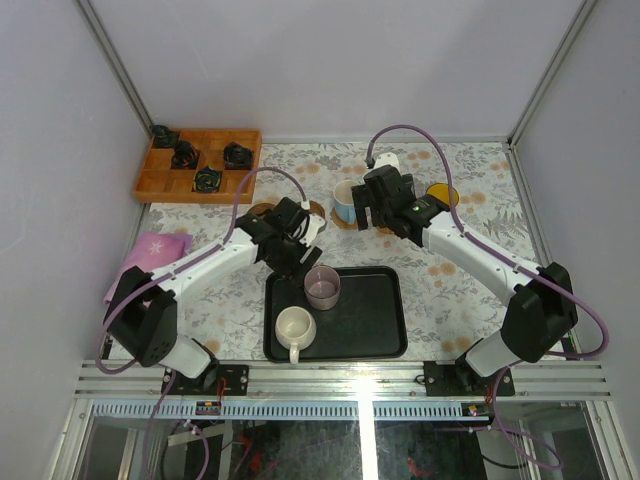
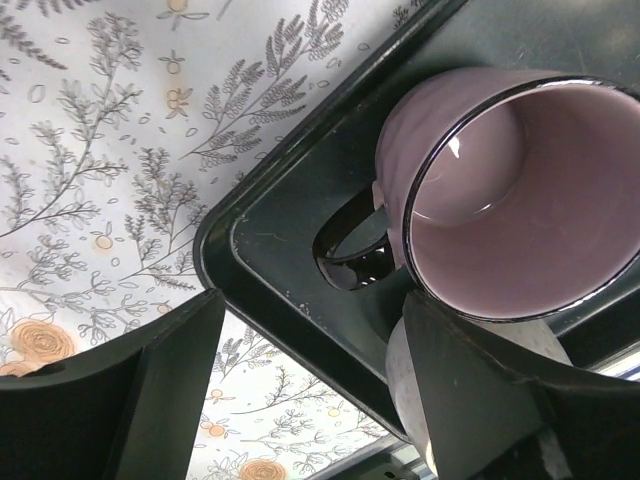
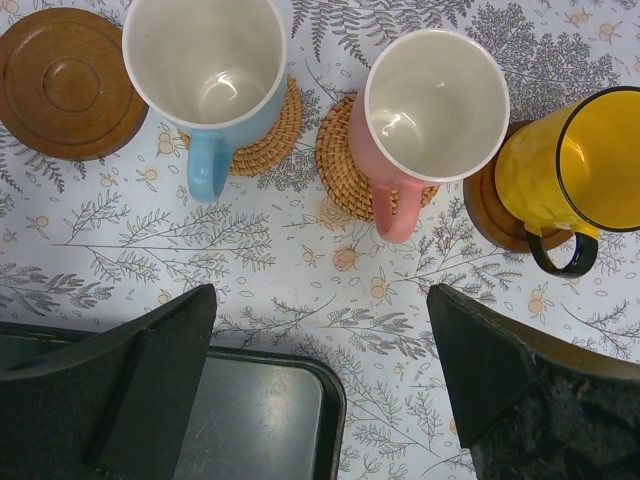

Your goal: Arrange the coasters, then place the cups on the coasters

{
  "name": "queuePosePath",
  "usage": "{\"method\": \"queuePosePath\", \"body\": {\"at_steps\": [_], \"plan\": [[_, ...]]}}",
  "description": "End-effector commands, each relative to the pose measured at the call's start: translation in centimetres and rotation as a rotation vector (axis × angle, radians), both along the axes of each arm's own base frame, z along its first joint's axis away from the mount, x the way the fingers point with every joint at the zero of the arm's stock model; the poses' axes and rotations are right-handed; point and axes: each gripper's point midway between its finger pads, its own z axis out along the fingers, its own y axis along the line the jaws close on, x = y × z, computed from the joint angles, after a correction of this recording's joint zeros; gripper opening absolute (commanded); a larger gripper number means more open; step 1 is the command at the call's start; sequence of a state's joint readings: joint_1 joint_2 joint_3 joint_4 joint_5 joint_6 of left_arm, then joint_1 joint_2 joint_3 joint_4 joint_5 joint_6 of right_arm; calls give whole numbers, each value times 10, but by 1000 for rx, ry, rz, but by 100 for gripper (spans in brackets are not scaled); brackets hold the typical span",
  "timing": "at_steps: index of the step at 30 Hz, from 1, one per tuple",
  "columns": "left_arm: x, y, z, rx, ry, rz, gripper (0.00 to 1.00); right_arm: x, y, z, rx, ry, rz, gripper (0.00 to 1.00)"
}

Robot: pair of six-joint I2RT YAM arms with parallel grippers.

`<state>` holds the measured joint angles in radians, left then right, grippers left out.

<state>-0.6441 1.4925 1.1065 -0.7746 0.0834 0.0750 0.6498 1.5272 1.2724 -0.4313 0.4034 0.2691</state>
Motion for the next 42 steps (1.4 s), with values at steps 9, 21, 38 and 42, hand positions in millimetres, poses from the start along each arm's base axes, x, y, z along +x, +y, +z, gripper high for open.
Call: {"method": "queuePosePath", "body": {"at_steps": [9,21,38,42], "plan": [[-2,-36,-15,-111,15,-134,68,7,4,14,35,-43,-15,94],[-1,-77,7,-316,-34,-259,70,7,5,13,40,-42,-16,94],[-10,-98,-10,-378,31,-327,46,5,5,7,29,-17,-9,94],[-6,-98,-13,-370,6,-327,48,6,7,5,32,-13,-9,94]]}}
